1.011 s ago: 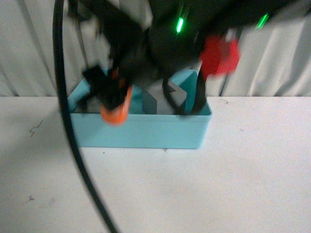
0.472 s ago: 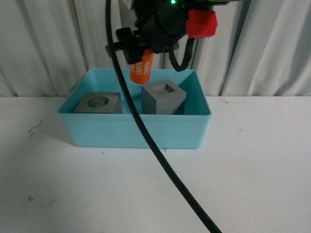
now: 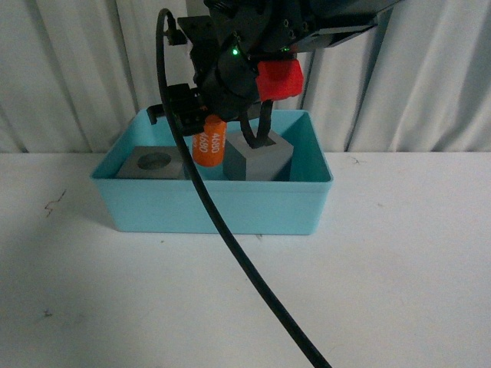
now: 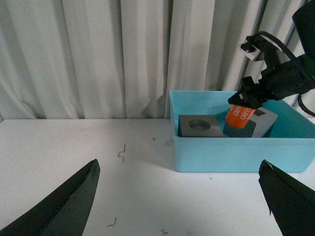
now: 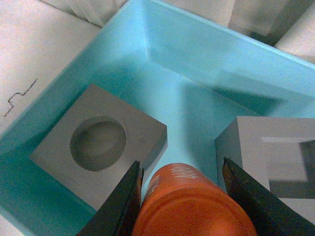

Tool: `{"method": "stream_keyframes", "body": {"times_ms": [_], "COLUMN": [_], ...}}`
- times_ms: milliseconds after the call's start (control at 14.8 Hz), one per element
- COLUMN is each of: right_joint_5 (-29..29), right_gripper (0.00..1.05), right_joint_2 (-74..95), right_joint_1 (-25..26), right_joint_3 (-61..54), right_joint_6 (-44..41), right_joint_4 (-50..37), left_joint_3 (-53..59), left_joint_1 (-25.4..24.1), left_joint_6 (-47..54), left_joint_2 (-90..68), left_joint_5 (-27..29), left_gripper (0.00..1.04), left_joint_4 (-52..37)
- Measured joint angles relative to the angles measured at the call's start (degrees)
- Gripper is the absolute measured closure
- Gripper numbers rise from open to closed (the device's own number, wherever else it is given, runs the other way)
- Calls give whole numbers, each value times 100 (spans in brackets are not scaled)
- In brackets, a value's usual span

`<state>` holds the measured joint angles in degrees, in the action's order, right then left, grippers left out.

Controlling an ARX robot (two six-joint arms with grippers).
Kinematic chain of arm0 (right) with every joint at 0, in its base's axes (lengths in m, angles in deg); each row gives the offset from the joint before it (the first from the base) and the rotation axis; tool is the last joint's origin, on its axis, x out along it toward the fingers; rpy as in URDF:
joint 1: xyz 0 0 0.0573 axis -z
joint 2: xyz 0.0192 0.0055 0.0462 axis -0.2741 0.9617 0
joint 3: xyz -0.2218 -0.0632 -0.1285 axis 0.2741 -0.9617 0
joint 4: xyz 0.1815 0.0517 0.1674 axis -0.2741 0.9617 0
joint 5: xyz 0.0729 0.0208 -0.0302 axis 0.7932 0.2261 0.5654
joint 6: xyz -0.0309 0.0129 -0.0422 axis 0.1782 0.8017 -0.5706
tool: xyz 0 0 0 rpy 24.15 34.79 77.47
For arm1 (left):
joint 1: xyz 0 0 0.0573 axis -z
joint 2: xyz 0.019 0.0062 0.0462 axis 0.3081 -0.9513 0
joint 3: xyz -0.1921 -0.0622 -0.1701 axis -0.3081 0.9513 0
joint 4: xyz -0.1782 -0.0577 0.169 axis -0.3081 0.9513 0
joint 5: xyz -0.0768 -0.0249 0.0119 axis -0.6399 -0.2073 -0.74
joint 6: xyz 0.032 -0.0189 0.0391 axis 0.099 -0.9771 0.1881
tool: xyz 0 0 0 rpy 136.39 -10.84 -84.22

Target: Place gray and orange parts in blue box

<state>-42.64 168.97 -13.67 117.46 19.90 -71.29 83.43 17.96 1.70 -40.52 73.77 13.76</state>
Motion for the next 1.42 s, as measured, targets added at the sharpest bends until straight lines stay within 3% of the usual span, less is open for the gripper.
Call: {"method": "stream_keyframes", "body": {"times_ms": [1348, 1416], "right_joint_5": [-527, -533], "right_gripper": [59, 51], "right_joint_2": [1198, 1198], "right_joint_1": [-50, -52], "right_joint_3": [1095, 1095], "right_joint_6": [590, 599], "right_joint_4": [638, 640], "left_joint_3": [0, 0], "left_joint_1": [0, 0], "left_joint_6": [0, 2], "left_joint_2": [0, 0], "left_joint_5": [0, 0], "left_gripper": [7, 7], "left_joint_4": [0, 0]}}
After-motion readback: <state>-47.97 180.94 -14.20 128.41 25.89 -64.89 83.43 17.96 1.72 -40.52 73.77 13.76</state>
